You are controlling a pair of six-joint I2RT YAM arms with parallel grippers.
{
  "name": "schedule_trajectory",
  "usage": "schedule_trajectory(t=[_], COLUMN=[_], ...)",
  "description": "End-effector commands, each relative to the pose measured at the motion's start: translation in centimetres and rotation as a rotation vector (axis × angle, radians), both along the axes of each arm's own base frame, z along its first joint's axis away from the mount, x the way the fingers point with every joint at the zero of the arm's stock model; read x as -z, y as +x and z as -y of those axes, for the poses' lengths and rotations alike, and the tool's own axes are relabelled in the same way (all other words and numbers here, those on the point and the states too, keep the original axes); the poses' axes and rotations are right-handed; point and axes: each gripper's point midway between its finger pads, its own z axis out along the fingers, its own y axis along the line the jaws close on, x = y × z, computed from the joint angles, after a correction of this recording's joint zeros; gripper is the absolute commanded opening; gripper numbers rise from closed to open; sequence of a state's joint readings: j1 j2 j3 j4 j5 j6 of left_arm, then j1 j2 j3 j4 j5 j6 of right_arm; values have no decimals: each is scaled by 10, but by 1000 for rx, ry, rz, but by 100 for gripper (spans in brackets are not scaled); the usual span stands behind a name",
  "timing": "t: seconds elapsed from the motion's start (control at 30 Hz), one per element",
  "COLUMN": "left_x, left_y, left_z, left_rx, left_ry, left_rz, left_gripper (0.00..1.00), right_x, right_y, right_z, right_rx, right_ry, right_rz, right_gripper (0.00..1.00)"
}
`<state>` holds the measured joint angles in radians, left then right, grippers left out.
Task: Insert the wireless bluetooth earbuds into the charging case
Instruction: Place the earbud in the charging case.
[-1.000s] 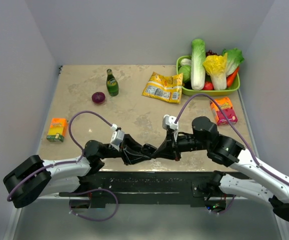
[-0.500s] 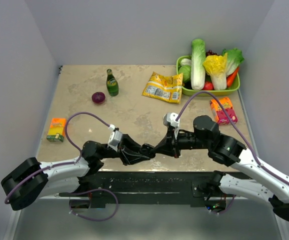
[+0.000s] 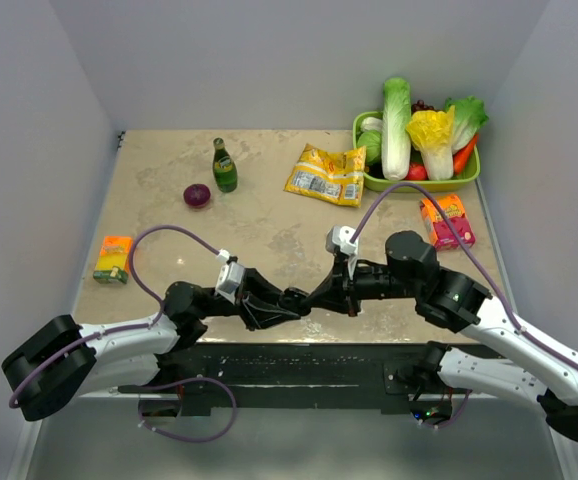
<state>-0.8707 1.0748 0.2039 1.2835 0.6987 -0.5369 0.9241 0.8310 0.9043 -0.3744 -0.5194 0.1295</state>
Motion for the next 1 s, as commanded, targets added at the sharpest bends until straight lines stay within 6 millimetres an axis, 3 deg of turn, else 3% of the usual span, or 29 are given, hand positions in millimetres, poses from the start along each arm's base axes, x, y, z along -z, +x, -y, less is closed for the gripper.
schedule_trajectory(t=[0.0,0.33,0.4,0.43,0.53,0.7,0.83,0.87,0.97], left_x=[-110,-115,-114,-112,-109,-99,-91,-89,-85], left_y=[-28,-26,-26,-25,-25,-22,-20,-20,-21], left_z=[-39,-36,-36,-36,-37,-39,-39,-39,-39], left_rx=[-39,-36,-33,-33,-40,-62,-75,-77,-72], left_ry=[-454,-458,-457,-455,-454,-438,-422,-419,-413], left_rz=[397,403,398,396,386,368,348,344,334], left_gripper=[0,0,0,0,0,0,0,0,0], right_x=[-5,4,-1,-4,-17,-58,-86,-84,-66], right_y=[-5,-3,0,1,6,4,15,31,61], right_z=[-3,-3,-3,-3,-1,7,22,29,39], right_rx=[-42,-23,0,11,52,87,201,308,489], right_ry=[10,-14,2,13,57,169,241,231,166], right_rz=[24,20,24,21,41,88,133,142,110], right_gripper=[0,0,12,24,37,44,44,42,24])
